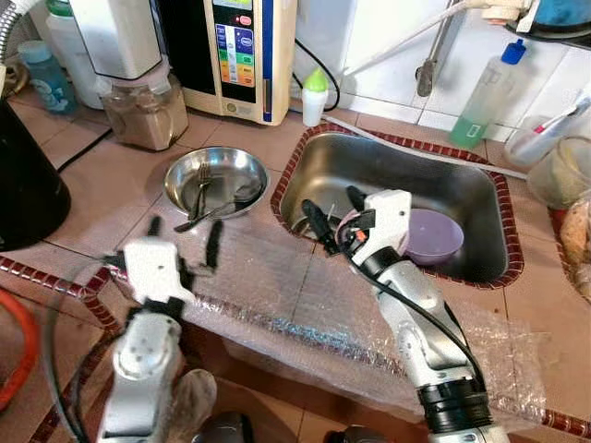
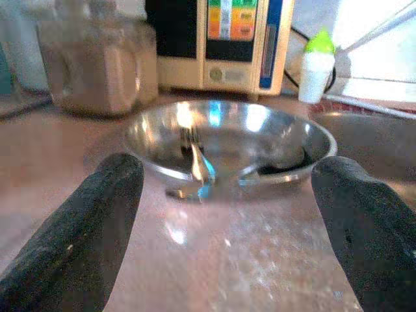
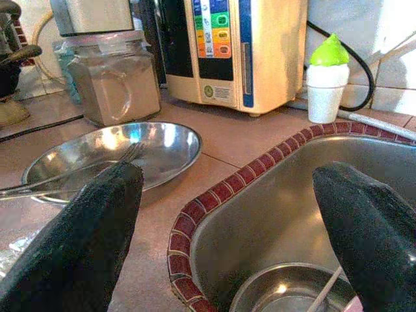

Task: Kitchen organization

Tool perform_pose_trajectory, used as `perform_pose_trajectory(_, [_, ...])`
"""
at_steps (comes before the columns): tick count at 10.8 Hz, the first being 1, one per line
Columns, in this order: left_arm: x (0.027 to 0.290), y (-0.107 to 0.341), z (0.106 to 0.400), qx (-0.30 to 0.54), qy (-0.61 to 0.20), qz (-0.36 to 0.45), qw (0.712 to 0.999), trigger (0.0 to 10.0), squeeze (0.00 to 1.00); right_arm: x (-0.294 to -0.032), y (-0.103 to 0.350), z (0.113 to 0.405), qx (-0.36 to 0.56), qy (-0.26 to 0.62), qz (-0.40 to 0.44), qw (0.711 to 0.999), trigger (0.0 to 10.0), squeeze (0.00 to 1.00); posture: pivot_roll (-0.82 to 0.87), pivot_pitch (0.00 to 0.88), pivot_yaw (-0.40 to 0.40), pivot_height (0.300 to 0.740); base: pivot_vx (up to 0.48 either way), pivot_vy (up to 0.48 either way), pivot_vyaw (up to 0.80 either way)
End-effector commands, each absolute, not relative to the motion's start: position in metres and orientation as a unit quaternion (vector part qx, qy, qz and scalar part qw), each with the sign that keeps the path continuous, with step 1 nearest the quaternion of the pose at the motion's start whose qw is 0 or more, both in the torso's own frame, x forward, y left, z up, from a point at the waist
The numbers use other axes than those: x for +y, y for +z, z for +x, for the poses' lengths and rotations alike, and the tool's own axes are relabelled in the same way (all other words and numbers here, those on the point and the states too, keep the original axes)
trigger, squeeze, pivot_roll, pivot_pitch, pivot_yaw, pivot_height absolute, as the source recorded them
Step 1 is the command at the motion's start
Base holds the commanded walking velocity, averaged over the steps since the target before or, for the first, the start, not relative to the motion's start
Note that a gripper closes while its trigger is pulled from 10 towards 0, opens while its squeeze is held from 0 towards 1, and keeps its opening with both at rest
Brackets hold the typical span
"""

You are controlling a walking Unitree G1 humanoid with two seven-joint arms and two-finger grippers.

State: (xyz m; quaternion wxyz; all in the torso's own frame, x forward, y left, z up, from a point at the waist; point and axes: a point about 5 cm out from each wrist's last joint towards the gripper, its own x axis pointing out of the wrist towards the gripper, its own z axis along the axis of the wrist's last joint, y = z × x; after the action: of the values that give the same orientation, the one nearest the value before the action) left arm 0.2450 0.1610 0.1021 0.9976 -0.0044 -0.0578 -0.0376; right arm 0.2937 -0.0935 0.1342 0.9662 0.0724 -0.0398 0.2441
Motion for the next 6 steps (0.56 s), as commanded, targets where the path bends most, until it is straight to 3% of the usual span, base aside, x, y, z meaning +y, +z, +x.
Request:
perform_pose_trajectory(1, [0.156, 0.101, 0.249, -0.053, -0.053, -0.020, 0.997, 10.0, 0.00, -0.092, 0.135, 0.294, -0.037, 0.252, 0.067, 0.965, 10.0, 0.00, -0.02, 0.033, -0.027, 0.740, 0.000, 0.000, 0.00])
perform_pose_trajectory(2, [0.153, 0.098, 0.253, -0.041, -0.059, -0.042, 0.997, 3.3, 0.00, -0.091, 0.135, 0.292, -0.037, 0.255, 0.065, 0.964, 10.0, 0.00, -0.02, 0.032, -0.024, 0.740, 0.000, 0.000, 0.00])
perform_pose_trajectory(3, [0.154, 0.098, 0.256, -0.044, -0.059, -0.041, 0.996, 0.0, 0.00, -0.091, 0.135, 0.292, -0.038, 0.257, 0.062, 0.964, 10.0, 0.00, -0.03, 0.031, -0.019, 0.740, 0.000, 0.000, 0.00])
perform_pose_trajectory(6, [0.155, 0.098, 0.264, -0.044, -0.051, -0.061, 0.996, 0.0, 0.00, -0.089, 0.135, 0.292, -0.040, 0.255, 0.063, 0.964, 10.0, 0.00, -0.03, 0.028, -0.014, 0.740, 0.000, 0.000, 0.00])
